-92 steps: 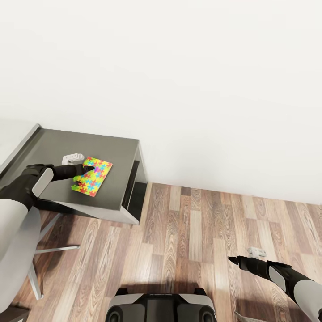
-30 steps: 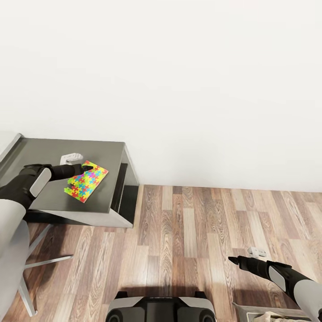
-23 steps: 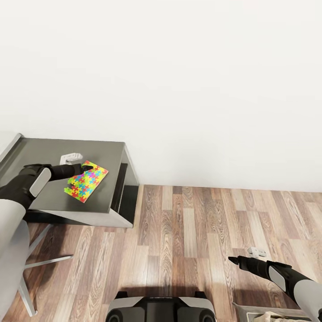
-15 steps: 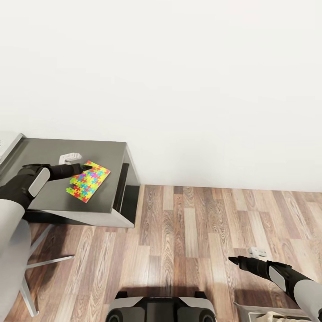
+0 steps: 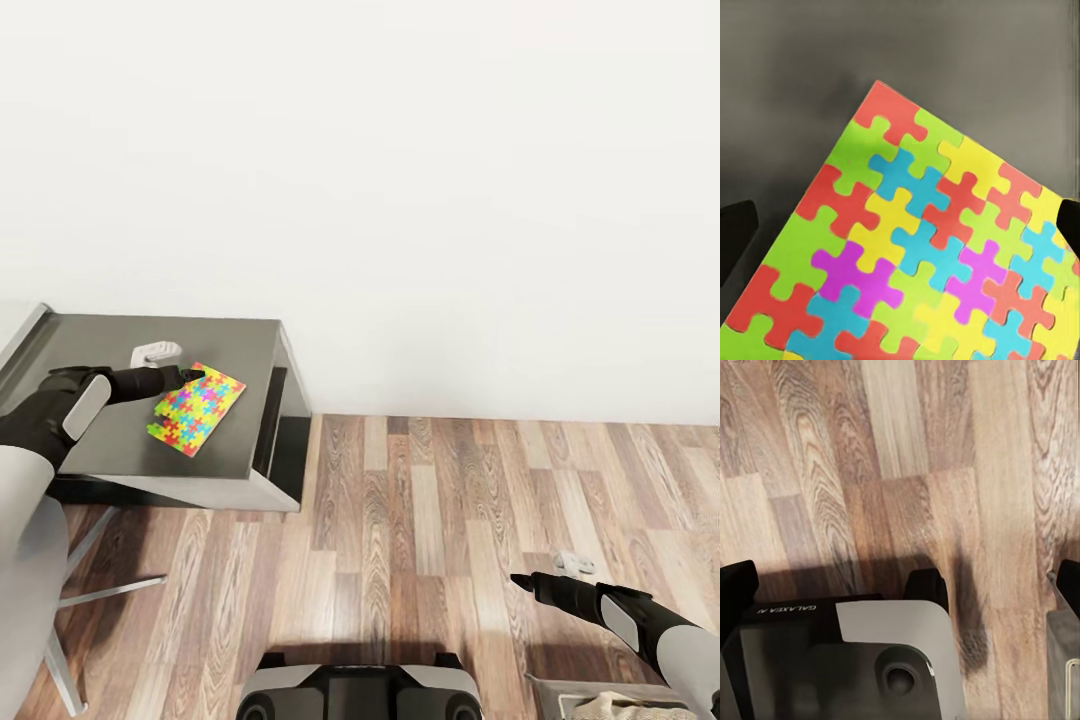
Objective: Put all the toys in the child's room - the three board games (two on the bed and one on the table), the two jigsaw puzzles on the table, and the tennis ball on the table - inside the toy box on the table in the child's room.
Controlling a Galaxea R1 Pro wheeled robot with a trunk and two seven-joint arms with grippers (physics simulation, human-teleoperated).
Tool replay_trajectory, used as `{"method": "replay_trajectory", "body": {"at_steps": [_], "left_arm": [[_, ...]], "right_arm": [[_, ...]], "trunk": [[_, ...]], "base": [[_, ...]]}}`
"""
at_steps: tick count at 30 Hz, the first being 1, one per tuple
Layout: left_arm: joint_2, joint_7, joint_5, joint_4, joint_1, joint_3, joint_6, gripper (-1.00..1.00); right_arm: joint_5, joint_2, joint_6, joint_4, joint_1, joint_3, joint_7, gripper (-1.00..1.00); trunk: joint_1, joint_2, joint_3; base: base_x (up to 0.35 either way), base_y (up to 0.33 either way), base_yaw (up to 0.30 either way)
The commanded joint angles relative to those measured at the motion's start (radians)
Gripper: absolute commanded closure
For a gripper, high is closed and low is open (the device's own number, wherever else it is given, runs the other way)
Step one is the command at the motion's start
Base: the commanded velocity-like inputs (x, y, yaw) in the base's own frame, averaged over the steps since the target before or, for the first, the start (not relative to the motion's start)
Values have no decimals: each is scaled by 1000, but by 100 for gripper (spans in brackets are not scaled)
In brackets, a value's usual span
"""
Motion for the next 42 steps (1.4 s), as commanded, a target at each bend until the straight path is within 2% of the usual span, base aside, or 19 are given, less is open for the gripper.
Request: {"method": "replay_trajectory", "body": {"at_steps": [1, 17, 42], "left_arm": [[1, 0, 4, -1, -1, -4, 3, -100], [7, 0, 4, 0, -1, -5, 3, -100], [10, 0, 4, 0, -1, -5, 2, -100]], "right_arm": [[-10, -1, 7, -1, -1, 5, 2, -100], [-10, -1, 9, -1, -1, 5, 2, -100], [-10, -1, 7, -1, -1, 5, 2, -100]], "trunk": [[1, -2, -1], [1, -2, 13], [1, -2, 14]], "base": [[0, 2, -131], [-30, 57, -188], [-68, 93, -32]]}}
